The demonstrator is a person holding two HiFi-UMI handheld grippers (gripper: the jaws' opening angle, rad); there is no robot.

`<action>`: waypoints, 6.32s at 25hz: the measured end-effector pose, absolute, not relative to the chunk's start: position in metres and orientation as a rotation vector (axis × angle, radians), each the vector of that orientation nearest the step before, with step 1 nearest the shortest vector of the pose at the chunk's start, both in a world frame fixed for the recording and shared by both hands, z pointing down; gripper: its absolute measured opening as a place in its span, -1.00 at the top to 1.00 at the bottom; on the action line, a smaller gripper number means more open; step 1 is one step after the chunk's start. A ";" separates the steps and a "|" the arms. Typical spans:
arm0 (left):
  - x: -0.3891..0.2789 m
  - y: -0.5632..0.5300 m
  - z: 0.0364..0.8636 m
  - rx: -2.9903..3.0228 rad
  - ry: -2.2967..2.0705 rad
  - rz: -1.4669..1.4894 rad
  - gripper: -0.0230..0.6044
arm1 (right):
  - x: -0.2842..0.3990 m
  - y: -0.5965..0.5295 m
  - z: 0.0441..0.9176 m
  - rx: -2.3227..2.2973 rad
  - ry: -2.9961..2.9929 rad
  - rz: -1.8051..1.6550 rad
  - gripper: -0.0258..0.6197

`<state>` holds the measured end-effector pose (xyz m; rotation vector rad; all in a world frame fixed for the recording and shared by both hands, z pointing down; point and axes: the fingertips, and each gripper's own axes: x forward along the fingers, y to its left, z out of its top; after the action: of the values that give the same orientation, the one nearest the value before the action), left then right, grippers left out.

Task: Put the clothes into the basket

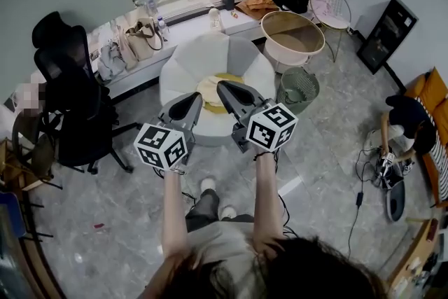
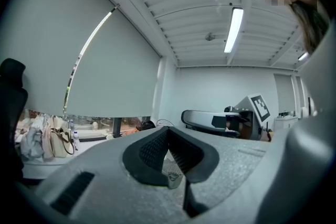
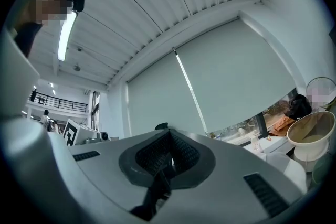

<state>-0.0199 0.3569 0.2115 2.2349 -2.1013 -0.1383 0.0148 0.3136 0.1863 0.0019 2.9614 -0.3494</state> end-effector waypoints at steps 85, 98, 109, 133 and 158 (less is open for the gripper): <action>-0.273 0.078 0.262 1.990 -2.114 -0.196 0.89 | -0.238 0.000 0.245 -0.016 3.106 -0.522 0.89; -0.317 0.063 0.293 1.970 -2.005 -0.196 0.89 | -0.291 0.000 0.277 -0.030 3.154 -0.630 0.89; -0.354 0.048 0.306 2.005 -1.918 -0.205 0.89 | -0.336 -0.013 0.291 -0.071 3.149 -0.668 0.89; -0.371 -0.008 0.391 1.847 -1.877 -0.275 0.89 | -0.358 -0.083 0.390 0.065 3.231 -0.909 0.89; -0.386 -0.047 0.543 1.773 -1.787 -0.263 0.89 | -0.381 -0.111 0.557 0.160 3.392 -1.015 0.89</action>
<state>-0.3862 -0.0474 0.5435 1.7728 -1.7872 -0.2625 -0.3814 -0.1114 0.5573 0.1597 3.3915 -1.0153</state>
